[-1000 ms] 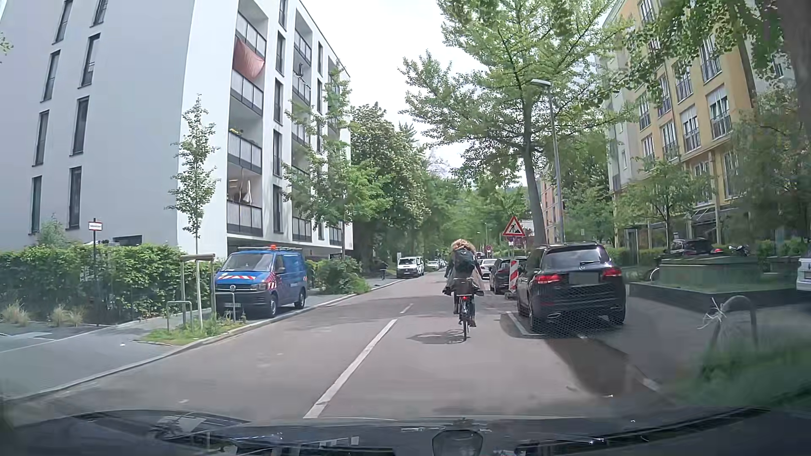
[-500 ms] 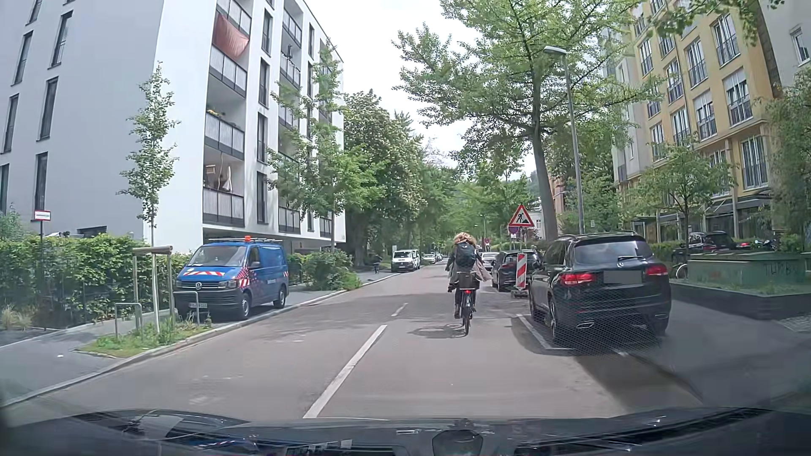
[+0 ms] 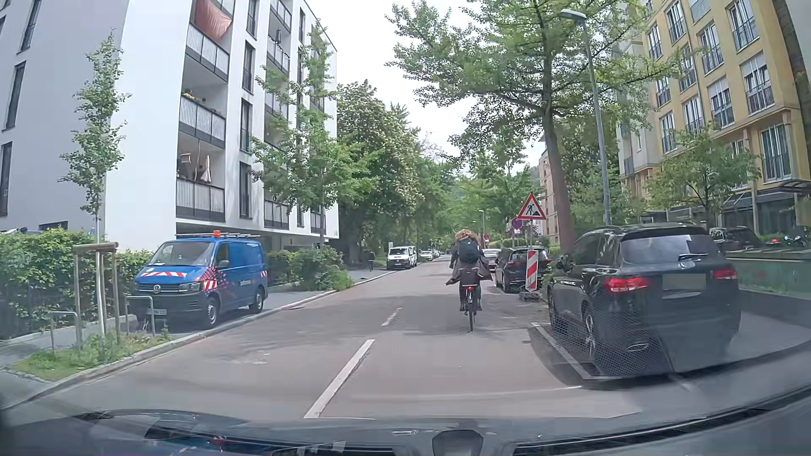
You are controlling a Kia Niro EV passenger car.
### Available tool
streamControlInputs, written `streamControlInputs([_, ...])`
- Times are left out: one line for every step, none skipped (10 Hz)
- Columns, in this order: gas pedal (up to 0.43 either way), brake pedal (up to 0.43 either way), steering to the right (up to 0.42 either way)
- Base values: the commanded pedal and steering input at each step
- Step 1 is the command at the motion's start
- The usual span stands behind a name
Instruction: Follow the waypoints while adhering to traffic rules and regulations
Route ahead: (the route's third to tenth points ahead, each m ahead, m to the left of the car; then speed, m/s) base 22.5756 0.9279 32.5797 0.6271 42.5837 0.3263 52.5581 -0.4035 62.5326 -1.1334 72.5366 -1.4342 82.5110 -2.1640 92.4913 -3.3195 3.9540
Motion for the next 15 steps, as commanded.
streamControlInputs([0.0, 0.0, 0.01])
streamControlInputs([0.0, 0.0, 0.01])
streamControlInputs([0.0, 0.0, 0.011])
streamControlInputs([0.0, 0.0, 0.011])
streamControlInputs([0.0, 0.0, 0.012])
streamControlInputs([0.0, 0.0, 0.012])
streamControlInputs([0.0, 0.0, 0.013])
streamControlInputs([0.0, 0.0, 0.014])
streamControlInputs([0.0, 0.0, 0.015])
streamControlInputs([0.0, 0.0, 0.017])
streamControlInputs([0.0, 0.0, 0.019])
streamControlInputs([0.0, 0.0, 0.021])
streamControlInputs([0.0, 0.0, 0.022])
streamControlInputs([0.0, 0.0, 0.023])
streamControlInputs([0.0, 0.0, 0.023])
